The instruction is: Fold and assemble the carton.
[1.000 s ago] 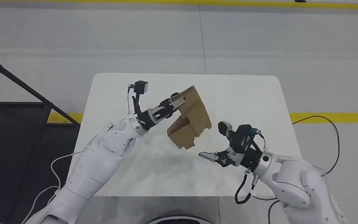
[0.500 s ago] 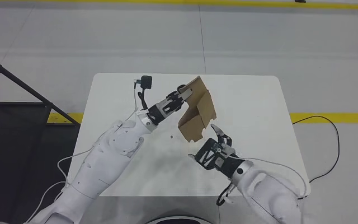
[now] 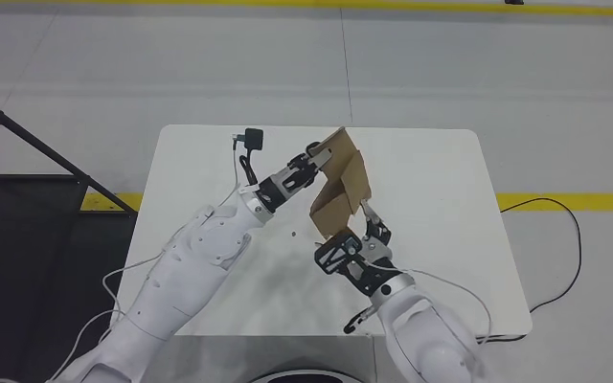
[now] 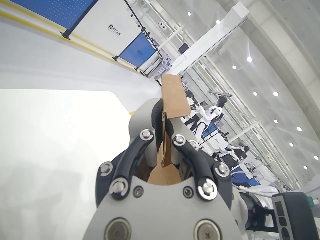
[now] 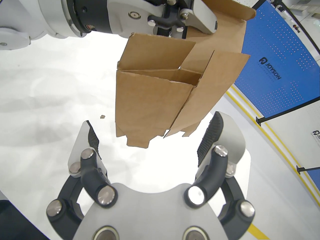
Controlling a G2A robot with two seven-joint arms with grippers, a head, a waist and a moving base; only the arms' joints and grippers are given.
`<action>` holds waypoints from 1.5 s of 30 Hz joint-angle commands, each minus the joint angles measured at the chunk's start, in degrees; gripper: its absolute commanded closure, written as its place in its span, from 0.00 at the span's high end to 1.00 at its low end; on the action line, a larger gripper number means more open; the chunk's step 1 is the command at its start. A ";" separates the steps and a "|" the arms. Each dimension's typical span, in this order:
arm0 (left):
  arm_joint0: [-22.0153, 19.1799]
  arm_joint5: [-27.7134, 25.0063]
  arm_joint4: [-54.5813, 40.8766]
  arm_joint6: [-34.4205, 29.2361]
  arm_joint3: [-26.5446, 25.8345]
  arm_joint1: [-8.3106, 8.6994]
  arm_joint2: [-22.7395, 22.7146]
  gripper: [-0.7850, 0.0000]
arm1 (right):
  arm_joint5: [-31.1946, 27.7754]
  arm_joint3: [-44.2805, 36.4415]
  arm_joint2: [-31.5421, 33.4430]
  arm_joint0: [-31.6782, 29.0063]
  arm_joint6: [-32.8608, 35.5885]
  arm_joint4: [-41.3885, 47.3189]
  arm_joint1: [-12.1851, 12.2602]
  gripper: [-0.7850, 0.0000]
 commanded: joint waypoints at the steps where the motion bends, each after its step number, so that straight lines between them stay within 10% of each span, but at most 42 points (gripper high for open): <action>1: 0.00 0.21 -0.17 -0.18 -0.06 -0.13 0.00 0.00 | 0.70 0.63 -0.83 0.35 -0.34 -0.86 -0.36 1.00; 45: 1.74 -0.27 -1.62 -5.43 -2.06 -1.56 -3.12 0.00 | 1.88 4.20 3.13 -0.05 -0.51 -2.69 -4.83 1.00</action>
